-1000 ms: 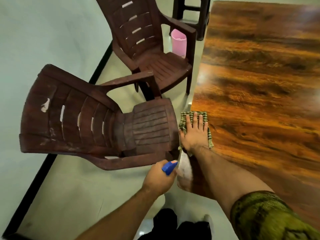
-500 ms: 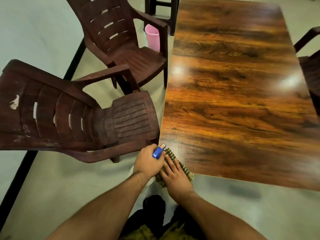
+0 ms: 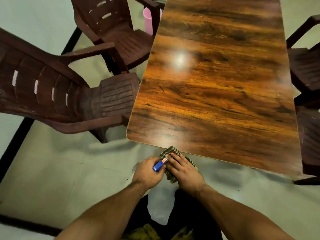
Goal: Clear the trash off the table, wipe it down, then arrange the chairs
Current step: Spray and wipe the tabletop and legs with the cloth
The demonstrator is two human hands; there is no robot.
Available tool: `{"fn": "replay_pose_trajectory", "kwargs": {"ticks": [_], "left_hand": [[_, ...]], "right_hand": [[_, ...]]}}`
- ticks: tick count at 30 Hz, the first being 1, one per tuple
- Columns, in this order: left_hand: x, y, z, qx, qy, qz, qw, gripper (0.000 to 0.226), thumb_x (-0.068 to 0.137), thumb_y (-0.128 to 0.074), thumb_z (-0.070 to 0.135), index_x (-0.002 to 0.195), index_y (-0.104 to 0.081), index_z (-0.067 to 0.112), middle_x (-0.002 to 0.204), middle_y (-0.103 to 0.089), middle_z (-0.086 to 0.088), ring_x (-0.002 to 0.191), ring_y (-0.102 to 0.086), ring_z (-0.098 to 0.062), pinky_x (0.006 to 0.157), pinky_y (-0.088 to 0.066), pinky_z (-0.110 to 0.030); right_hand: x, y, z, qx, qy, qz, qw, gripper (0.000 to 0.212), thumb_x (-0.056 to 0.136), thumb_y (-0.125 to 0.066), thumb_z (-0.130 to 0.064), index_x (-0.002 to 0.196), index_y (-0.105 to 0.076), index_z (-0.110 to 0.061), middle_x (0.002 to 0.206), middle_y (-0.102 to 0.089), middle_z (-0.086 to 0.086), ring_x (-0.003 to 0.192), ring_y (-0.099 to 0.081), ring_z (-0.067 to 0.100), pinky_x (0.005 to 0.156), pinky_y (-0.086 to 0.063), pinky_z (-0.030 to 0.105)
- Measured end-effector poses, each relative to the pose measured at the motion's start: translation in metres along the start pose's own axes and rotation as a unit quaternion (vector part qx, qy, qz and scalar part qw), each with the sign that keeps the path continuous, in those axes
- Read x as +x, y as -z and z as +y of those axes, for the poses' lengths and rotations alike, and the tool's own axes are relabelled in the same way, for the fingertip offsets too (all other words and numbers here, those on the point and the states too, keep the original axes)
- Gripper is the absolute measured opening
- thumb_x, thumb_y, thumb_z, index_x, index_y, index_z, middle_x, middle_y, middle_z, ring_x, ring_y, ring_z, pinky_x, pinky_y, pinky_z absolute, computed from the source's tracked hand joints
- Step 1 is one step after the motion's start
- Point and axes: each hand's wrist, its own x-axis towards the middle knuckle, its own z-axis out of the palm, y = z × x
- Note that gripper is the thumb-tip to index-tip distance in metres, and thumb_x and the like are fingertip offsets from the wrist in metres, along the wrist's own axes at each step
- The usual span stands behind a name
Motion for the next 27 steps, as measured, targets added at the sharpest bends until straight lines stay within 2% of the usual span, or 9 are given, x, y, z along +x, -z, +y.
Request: {"fn": "replay_pose_trajectory", "kwargs": {"ticks": [5, 8, 13, 16, 18, 20, 22, 24, 27], "left_hand": [[0.001, -0.07, 0.016, -0.06, 0.018, 0.033, 0.997, 0.025, 0.089, -0.064, 0.037, 0.074, -0.052, 0.02, 0.068, -0.055, 0.004, 0.062, -0.051, -0.017, 0.06, -0.047, -0.037], [0.02, -0.113, 0.006, -0.088, 0.021, 0.025, 0.996, 0.027, 0.088, -0.064, 0.037, 0.071, -0.049, 0.022, 0.063, -0.053, 0.003, 0.059, -0.051, -0.02, 0.058, -0.047, -0.039], [0.086, -0.186, -0.05, -0.055, -0.011, -0.006, 0.998, 0.027, 0.085, -0.061, 0.042, 0.067, -0.045, 0.029, 0.064, -0.054, 0.006, 0.061, -0.056, -0.023, 0.056, -0.048, -0.038], [0.129, -0.217, -0.083, -0.051, 0.016, 0.005, 0.999, 0.02, 0.087, -0.066, 0.034, 0.074, -0.055, 0.023, 0.071, -0.063, -0.002, 0.069, -0.061, -0.031, 0.061, -0.05, -0.036], [0.161, -0.237, -0.109, -0.056, 0.025, 0.004, 0.998, 0.017, 0.089, -0.067, 0.029, 0.077, -0.057, 0.023, 0.069, -0.058, 0.001, 0.07, -0.06, -0.032, 0.066, -0.049, -0.034], [0.193, -0.256, -0.136, -0.04, 0.01, 0.001, 0.999, 0.016, 0.091, -0.066, 0.029, 0.081, -0.055, 0.027, 0.07, -0.054, 0.006, 0.069, -0.057, -0.026, 0.067, -0.045, -0.029], [0.219, -0.27, -0.157, -0.019, -0.01, 0.022, 1.0, 0.01, 0.093, -0.066, 0.03, 0.089, -0.058, 0.025, 0.077, -0.057, 0.005, 0.071, -0.056, -0.02, 0.069, -0.043, -0.026], [0.242, -0.282, -0.177, -0.02, -0.025, 0.044, 0.999, 0.01, 0.093, -0.066, 0.031, 0.095, -0.061, 0.022, 0.082, -0.06, 0.003, 0.076, -0.061, -0.023, 0.072, -0.049, -0.029], [0.28, -0.294, -0.204, -0.012, -0.033, 0.076, 0.996, 0.017, 0.093, -0.065, 0.032, 0.103, -0.065, 0.019, 0.091, -0.067, -0.004, 0.086, -0.065, -0.027, 0.081, -0.056, -0.037]], "right_hand": [[-0.034, -0.031, 0.046, 0.135, -0.113, 0.013, 0.984, 0.087, 0.068, -0.054, 0.007, 0.15, -0.042, -0.019, 0.156, -0.04, 0.005, 0.142, -0.037, 0.03, 0.119, -0.029, 0.041], [-0.026, -0.058, 0.073, 0.238, -0.239, 0.031, 0.941, 0.083, 0.071, -0.051, 0.009, 0.144, -0.049, -0.03, 0.136, -0.053, -0.008, 0.123, -0.046, 0.009, 0.104, -0.04, 0.027], [0.026, -0.119, 0.131, 0.339, -0.305, -0.062, 0.888, 0.038, 0.089, -0.058, -0.005, 0.125, -0.062, -0.018, 0.121, -0.067, 0.005, 0.107, -0.065, 0.025, 0.087, -0.054, 0.033], [0.06, -0.184, 0.181, 0.427, -0.333, -0.129, 0.831, 0.003, 0.096, -0.064, -0.013, 0.096, -0.067, -0.014, 0.085, -0.07, 0.01, 0.066, -0.071, 0.023, 0.063, -0.058, 0.034], [0.086, -0.206, 0.195, 0.42, -0.33, -0.088, 0.84, 0.023, 0.101, -0.056, -0.012, 0.079, -0.061, -0.008, 0.076, -0.06, 0.01, 0.052, -0.063, 0.017, 0.07, -0.059, 0.043], [0.11, -0.209, 0.2, 0.394, -0.359, -0.115, 0.838, 0.028, 0.104, -0.049, -0.009, 0.076, -0.053, -0.01, 0.07, -0.048, 0.003, 0.046, -0.056, 0.007, 0.054, -0.053, 0.02], [0.128, -0.222, 0.211, 0.419, -0.372, -0.067, 0.826, 0.012, 0.102, -0.051, -0.008, 0.096, -0.06, -0.004, 0.078, -0.053, 0.003, 0.064, -0.057, 0.005, 0.055, -0.044, 0.013], [0.14, -0.247, 0.232, 0.376, -0.36, -0.005, 0.854, 0.027, 0.097, -0.059, -0.014, 0.123, -0.063, -0.005, 0.102, -0.063, 0.005, 0.089, -0.056, 0.014, 0.076, -0.046, 0.023], [0.165, -0.275, 0.248, 0.372, -0.341, 0.024, 0.863, 0.024, 0.093, -0.066, -0.021, 0.117, -0.069, -0.015, 0.101, -0.071, 0.007, 0.09, -0.066, 0.025, 0.08, -0.057, 0.029]]}}
